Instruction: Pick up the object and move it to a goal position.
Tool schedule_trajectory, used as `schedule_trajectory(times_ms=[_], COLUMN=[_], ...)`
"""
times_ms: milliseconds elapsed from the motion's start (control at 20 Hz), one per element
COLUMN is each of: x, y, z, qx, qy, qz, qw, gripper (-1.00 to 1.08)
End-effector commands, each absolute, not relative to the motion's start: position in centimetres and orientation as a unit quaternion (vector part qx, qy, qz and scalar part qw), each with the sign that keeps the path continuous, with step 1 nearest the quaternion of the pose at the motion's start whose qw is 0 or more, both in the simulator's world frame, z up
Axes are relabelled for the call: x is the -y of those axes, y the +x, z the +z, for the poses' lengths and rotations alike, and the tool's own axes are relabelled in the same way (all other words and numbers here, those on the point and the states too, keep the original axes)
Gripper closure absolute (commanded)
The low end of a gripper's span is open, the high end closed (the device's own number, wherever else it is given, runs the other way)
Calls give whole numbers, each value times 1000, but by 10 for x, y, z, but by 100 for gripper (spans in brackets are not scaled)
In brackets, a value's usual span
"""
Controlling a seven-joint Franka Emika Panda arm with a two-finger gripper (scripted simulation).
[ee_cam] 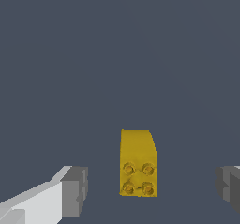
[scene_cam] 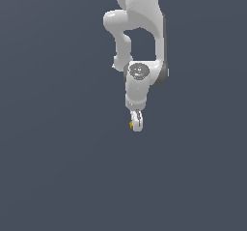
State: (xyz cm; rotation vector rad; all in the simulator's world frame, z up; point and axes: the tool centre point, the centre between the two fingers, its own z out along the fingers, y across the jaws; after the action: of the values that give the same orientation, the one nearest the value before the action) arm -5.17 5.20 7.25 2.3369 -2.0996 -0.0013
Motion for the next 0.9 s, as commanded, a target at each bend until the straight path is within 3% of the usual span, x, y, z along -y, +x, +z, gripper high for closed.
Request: schedule_trajectory(times_ms=[0,850], x=[-52,-52], y=[-52,-53], z=[72,24], qx=[672,673], qy=[740,740], qz=[0,0], qw=[0,0], gripper=[-92,-92])
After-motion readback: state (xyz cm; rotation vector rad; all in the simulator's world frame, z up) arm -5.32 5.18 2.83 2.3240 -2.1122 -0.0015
